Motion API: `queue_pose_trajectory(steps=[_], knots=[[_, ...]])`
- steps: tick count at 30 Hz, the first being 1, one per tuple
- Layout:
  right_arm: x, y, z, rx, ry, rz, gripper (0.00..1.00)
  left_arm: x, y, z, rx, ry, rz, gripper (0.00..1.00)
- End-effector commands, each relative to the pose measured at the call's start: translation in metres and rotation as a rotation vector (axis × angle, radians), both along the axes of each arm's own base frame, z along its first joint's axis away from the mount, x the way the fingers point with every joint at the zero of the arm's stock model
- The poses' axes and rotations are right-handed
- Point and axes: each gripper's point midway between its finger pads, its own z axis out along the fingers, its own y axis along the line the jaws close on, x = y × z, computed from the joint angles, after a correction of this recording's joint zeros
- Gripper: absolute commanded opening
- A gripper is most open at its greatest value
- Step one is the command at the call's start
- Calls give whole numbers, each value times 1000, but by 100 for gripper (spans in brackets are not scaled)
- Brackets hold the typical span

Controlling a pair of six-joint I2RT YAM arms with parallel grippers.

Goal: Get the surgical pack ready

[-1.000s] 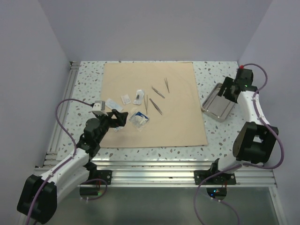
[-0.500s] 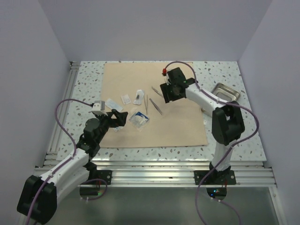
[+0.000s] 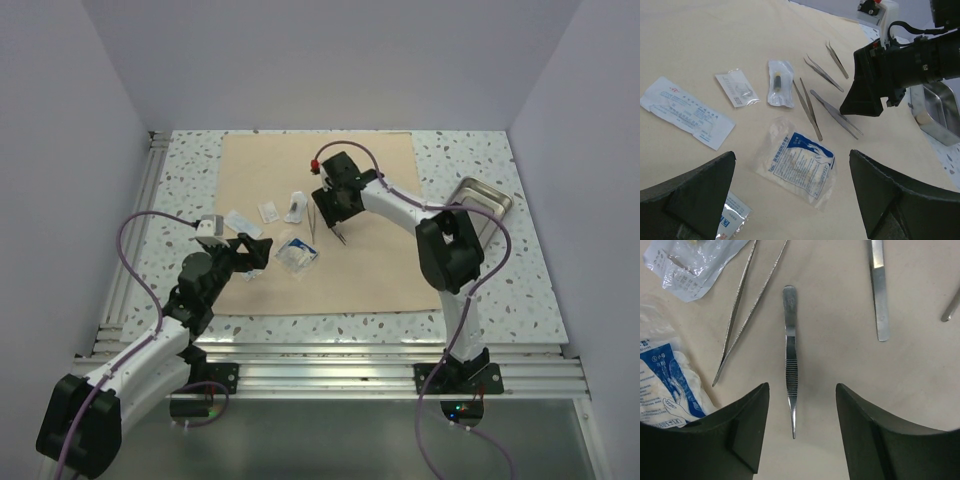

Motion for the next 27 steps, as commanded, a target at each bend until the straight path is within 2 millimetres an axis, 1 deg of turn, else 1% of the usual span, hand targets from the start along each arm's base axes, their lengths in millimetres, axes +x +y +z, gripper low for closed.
queue_pose_trajectory(steps=[1, 2, 3, 6, 7, 9, 10, 11, 13, 14, 15, 16, 18, 19, 20, 21, 22, 24, 25, 26, 27], knots=[[-2, 14, -4, -12, 2, 52, 57, 4, -1, 17, -1, -60, 2, 100], [-4, 16, -9, -22, 10, 58, 56, 4, -1, 18, -2, -63, 2, 100], [-4, 16, -10, -27, 7, 56, 56, 4, 0, 17, -1, -60, 4, 100], [-5, 13, -21, -53, 22, 52, 50, 4, -1, 17, -3, -60, -1, 100], [-5, 13, -23, -61, 23, 53, 45, 4, -1, 17, -3, -60, -1, 100], [-7, 11, -27, -80, 27, 52, 39, 4, -1, 17, -3, -60, -1, 100], [-6, 10, -28, -85, 25, 49, 34, 4, -1, 17, -3, -60, -1, 100], [-7, 9, -29, -90, 25, 47, 27, 4, -1, 17, -3, -60, -1, 100], [-7, 7, -25, -94, 15, 38, 20, 4, -1, 17, -2, -60, 1, 100], [-5, 6, -22, -91, -1, 33, 13, 4, -1, 17, -1, -59, 0, 100], [-8, 6, -21, -88, 1, 29, 11, 4, -1, 17, -2, -58, 1, 100], [-7, 4, -11, -78, -21, 22, 8, 4, -2, 17, -2, -58, -1, 100], [-5, -2, -4, -92, -50, 1, 6, 4, -2, 17, -2, -58, -2, 100], [-1, -7, 11, -86, -81, -19, 5, 4, -2, 17, -2, -58, -2, 100], [-2, -12, 15, -80, -84, -39, 4, 4, -2, 16, -2, -58, -4, 100], [0, -16, 23, -62, -93, -57, 2, 4, -2, 16, -2, -58, -5, 100], [6, -28, 39, -31, -115, -95, 2, 4, -2, 16, -3, -58, -5, 100], [8, -43, 50, 25, -121, -161, 2, 3, -3, 16, -3, -58, -7, 100], [17, -66, 56, 48, -128, -224, 2, 3, -3, 17, -4, -57, -7, 100], [16, -79, 66, 88, -141, -279, 3, 3, -3, 17, -4, -57, -8, 100], [20, -94, 69, 103, -146, -330, 2, 4, -2, 17, -4, -57, -7, 100]])
